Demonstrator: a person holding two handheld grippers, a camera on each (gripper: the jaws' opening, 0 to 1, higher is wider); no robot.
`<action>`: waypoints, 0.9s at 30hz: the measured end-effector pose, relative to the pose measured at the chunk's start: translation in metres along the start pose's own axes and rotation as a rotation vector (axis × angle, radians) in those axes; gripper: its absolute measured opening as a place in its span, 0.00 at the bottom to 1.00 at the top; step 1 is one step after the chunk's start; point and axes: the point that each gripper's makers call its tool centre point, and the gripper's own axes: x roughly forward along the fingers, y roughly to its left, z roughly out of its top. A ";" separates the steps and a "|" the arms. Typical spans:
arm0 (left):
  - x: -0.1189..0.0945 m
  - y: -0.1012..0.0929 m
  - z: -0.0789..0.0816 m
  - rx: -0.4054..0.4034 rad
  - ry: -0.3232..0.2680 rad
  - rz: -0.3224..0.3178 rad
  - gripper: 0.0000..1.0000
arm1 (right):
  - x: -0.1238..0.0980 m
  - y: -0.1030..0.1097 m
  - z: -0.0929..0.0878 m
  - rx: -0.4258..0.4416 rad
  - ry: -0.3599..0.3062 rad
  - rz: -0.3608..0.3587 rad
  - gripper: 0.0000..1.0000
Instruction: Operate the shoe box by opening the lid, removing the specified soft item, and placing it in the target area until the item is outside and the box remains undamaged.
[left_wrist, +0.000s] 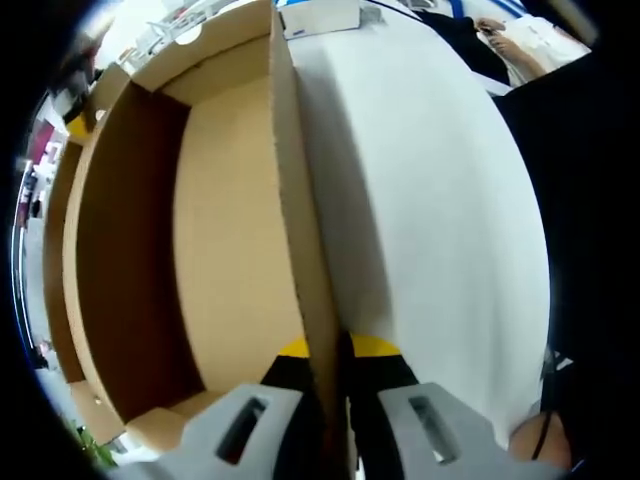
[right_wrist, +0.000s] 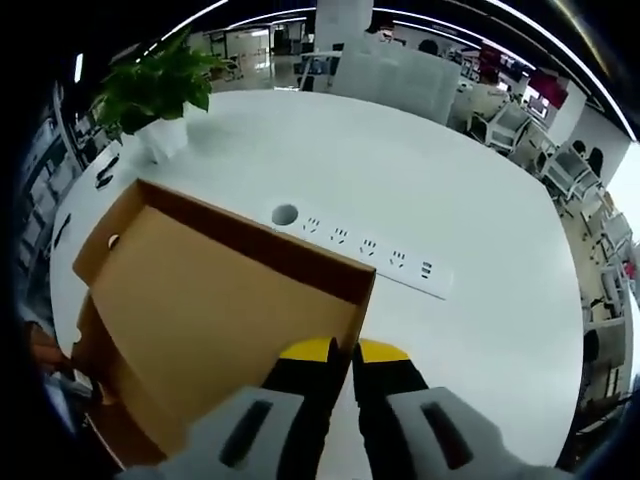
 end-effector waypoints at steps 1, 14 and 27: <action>0.000 0.000 0.000 0.000 0.000 0.000 0.04 | -0.001 0.001 0.000 0.000 -0.006 0.000 0.06; 0.000 -0.001 0.000 0.000 -0.001 -0.002 0.04 | -0.015 0.000 0.003 0.003 -0.105 -0.019 0.06; 0.000 -0.001 -0.001 0.004 0.000 -0.007 0.04 | -0.028 -0.004 -0.001 0.017 -0.193 -0.034 0.06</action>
